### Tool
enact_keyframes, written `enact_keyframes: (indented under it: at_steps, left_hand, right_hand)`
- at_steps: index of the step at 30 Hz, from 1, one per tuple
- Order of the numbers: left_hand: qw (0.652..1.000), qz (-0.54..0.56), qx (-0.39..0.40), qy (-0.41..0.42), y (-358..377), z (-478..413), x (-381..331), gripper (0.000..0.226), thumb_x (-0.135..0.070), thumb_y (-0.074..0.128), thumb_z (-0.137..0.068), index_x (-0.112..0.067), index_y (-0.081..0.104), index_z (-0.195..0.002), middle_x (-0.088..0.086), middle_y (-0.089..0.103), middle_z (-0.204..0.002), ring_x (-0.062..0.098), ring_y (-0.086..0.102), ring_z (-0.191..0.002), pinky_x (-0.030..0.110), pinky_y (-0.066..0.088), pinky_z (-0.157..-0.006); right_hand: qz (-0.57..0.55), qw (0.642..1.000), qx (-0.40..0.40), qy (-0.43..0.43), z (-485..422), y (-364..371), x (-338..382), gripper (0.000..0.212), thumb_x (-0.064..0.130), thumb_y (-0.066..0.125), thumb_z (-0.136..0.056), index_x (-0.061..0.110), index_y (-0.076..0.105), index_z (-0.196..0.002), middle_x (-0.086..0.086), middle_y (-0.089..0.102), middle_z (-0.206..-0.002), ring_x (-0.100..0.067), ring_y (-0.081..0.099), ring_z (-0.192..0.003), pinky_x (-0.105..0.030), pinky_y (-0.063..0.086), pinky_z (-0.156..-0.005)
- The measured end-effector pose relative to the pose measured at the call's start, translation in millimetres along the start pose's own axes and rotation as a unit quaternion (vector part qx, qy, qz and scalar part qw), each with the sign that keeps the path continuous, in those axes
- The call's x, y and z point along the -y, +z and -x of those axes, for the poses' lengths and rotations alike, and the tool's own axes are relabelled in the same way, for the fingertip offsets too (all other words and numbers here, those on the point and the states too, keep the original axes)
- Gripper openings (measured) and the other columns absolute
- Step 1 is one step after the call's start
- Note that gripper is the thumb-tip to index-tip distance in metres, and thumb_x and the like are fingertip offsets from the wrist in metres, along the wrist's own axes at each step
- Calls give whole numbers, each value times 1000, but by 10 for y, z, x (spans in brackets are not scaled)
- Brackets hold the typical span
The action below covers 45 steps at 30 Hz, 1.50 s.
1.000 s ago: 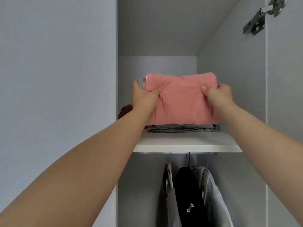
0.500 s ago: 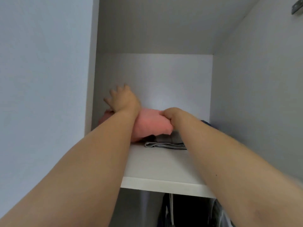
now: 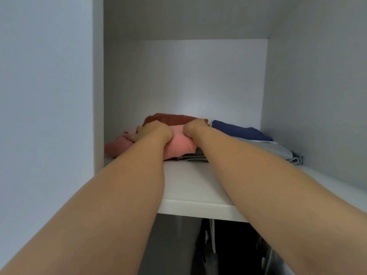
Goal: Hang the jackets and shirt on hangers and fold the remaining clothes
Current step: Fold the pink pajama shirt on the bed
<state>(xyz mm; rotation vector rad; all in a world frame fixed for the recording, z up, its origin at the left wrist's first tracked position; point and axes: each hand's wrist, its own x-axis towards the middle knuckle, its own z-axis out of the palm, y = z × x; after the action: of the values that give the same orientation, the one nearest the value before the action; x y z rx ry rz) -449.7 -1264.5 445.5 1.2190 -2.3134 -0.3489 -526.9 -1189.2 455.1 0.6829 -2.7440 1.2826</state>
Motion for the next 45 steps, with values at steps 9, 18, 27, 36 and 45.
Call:
enact_keyframes:
  at_steps: [9, 18, 27, 36, 45]
  left_hand:
    - [990, -93, 91, 59, 160, -169, 100, 81, -48, 26, -74, -13, 33, -147, 15, 29, -154, 34, 27, -141, 52, 20, -115]
    - [987, -88, 111, 75, 223, -217, 61, 75, -44, 23, -80, -12, 32, -147, 15, 28, -154, 36, 25, -141, 55, 18, -115]
    - [981, 145, 11, 130, -112, 421, 39, 45, -18, 46, -95, -5, 45, -138, 15, 44, -144, 31, 42, -132, 37, 34, -110]
    - [925, 244, -102, 272, -959, 2090, 868, 47, -5, 44, -92, -15, 48, -137, 1, 51, -140, 17, 45, -128, 16, 30, -93]
    - [951, 101, -188, 225, -1335, 3150, 2385, 54, -9, 47, -93, -17, 35, -145, 0, 31, -153, 16, 24, -141, 29, 24, -113]
  right_hand:
    - [216, 952, -11, -218, 10, -38, -234, 50, 27, 32, -99, 18, 31, -147, -11, 29, -151, -33, 31, -135, -46, 28, -111]
    - [315, 921, 172, -153, -176, -71, -309, 53, 36, 16, -104, 17, 9, -154, -9, 11, -160, -26, 14, -146, -42, 11, -119]
    - [248, 947, 24, -204, 241, -278, -308, 52, 33, 21, -105, 1, 29, -145, -19, 31, -150, -33, 34, -135, -38, 27, -112]
    - [29, 900, -263, -346, 1901, -339, -354, 25, 8, 38, -96, 0, 62, -101, -15, 63, -101, -27, 56, -93, -40, 46, -78]
    - [-188, 880, -154, -408, 3705, 147, -8, 28, 3, 44, -91, 9, 57, -115, 0, 56, -115, -16, 49, -112, -28, 42, -92]
